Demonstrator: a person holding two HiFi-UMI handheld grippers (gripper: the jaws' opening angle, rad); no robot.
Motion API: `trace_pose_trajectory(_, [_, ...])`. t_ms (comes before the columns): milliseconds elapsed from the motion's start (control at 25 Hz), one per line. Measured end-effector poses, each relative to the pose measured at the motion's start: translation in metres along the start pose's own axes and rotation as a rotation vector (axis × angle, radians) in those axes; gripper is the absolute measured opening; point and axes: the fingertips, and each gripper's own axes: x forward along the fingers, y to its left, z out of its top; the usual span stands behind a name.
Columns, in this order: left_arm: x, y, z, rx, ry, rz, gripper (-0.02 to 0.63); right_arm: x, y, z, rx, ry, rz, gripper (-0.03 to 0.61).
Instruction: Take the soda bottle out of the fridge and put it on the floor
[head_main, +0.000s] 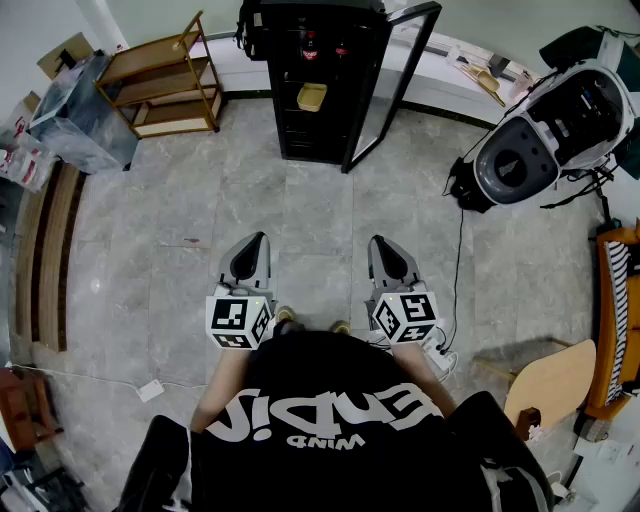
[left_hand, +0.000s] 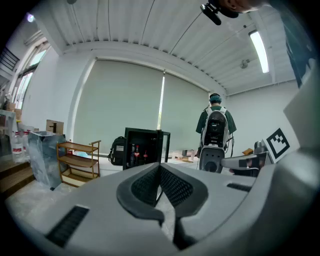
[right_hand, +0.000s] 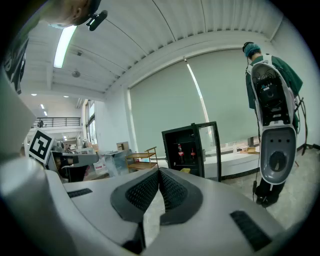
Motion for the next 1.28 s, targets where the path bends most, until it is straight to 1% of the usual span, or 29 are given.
trace_pose_trajectory(200, [-0.004, -0.002, -0.004, -0.005, -0.005, -0.009, 0.006, -0.002, 0.005, -0.003, -0.003, -0.002, 0.001, 0.023])
trace_pose_trajectory(400, [-0.005, 0.002, 0.000, -0.005, -0.011, -0.029, 0.006, 0.001, 0.013, -0.002, 0.002, -0.006, -0.005, 0.025])
trace_pose_trajectory(560, [0.000, 0.016, -0.001, 0.002, -0.006, -0.053, 0.006, 0.012, 0.021, -0.004, 0.009, -0.010, -0.024, 0.025])
trace_pose_trajectory(800, [0.005, 0.046, -0.005, 0.014, -0.005, -0.097, 0.007, 0.031, 0.037, -0.014, -0.003, -0.019, -0.076, 0.025])
trace_pose_trajectory(1040, [0.030, 0.062, -0.007, 0.013, 0.016, -0.126, 0.007, 0.053, 0.030, -0.016, 0.020, -0.015, -0.108, 0.025])
trace_pose_trajectory(1280, [0.081, 0.078, -0.002, 0.015, 0.000, -0.159, 0.008, 0.100, 0.005, -0.013, 0.020, -0.014, -0.118, 0.025])
